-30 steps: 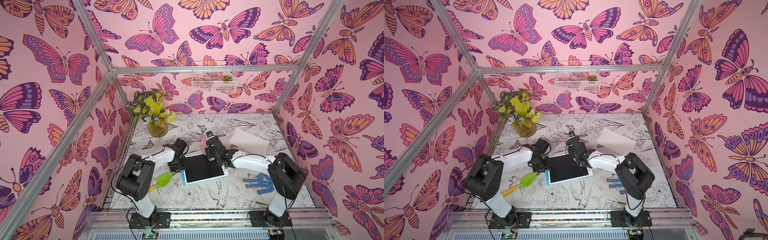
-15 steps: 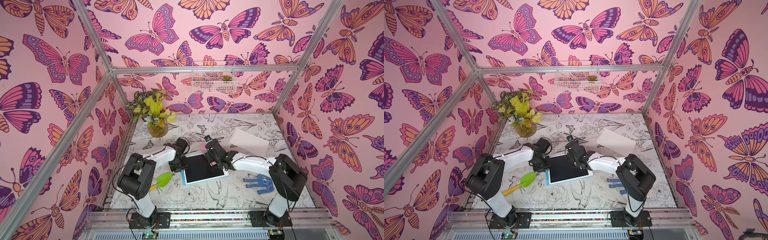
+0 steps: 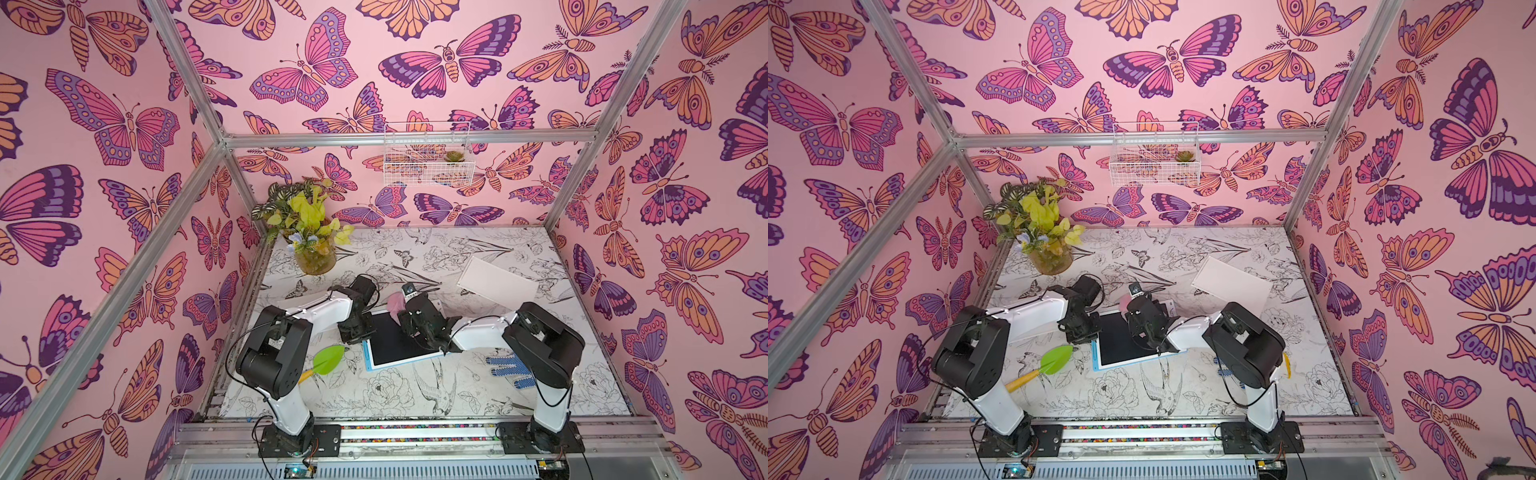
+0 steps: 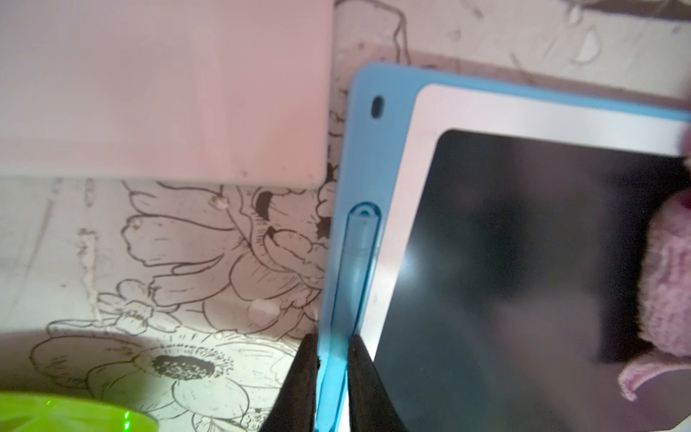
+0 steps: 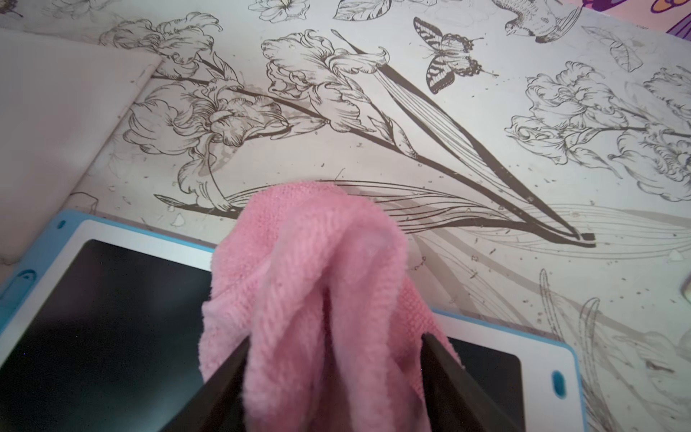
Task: Wipe the drawing tablet
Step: Wipe the dirt from the drawing tablet.
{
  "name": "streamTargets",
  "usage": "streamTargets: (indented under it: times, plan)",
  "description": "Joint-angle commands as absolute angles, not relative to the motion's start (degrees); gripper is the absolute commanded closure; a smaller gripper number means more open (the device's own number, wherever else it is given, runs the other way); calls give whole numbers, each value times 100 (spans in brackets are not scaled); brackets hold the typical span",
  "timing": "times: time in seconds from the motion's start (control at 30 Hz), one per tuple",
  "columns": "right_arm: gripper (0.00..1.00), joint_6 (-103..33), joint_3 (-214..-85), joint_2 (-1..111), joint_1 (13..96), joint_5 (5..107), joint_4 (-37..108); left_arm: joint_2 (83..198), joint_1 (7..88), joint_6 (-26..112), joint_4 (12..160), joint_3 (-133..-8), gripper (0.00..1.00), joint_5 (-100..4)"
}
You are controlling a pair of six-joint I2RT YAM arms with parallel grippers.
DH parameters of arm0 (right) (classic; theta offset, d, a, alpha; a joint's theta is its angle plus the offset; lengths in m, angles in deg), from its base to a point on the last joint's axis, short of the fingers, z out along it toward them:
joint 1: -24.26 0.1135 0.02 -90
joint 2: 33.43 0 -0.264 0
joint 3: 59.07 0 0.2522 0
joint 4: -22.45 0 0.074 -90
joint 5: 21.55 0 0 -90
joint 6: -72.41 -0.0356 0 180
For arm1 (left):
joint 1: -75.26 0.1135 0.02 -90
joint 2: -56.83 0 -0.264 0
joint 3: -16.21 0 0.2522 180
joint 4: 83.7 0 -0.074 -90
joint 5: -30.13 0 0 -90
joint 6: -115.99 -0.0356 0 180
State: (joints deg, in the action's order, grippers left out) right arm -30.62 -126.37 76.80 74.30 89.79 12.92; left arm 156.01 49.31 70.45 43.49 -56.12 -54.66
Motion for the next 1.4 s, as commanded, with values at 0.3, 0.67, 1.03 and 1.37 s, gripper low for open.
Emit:
streamTargets:
  times: [0.3,0.67,1.03,1.37]
  plan:
    - [61,-3605,-13002,8361,7490,9696,1851,15968,4872,7217,4207,-5319,84,-5652]
    - [100,-4287,-12476,7545,6238,9855,3461,15972,4874,7292,4214,-5257,86,-5680]
    - [100,-3627,-13252,7377,7395,9817,3064,16030,4854,7301,4211,-5310,86,-5601]
    - [100,-4275,-13405,7863,7398,9269,3625,16028,4852,7336,4222,-5293,86,-5609]
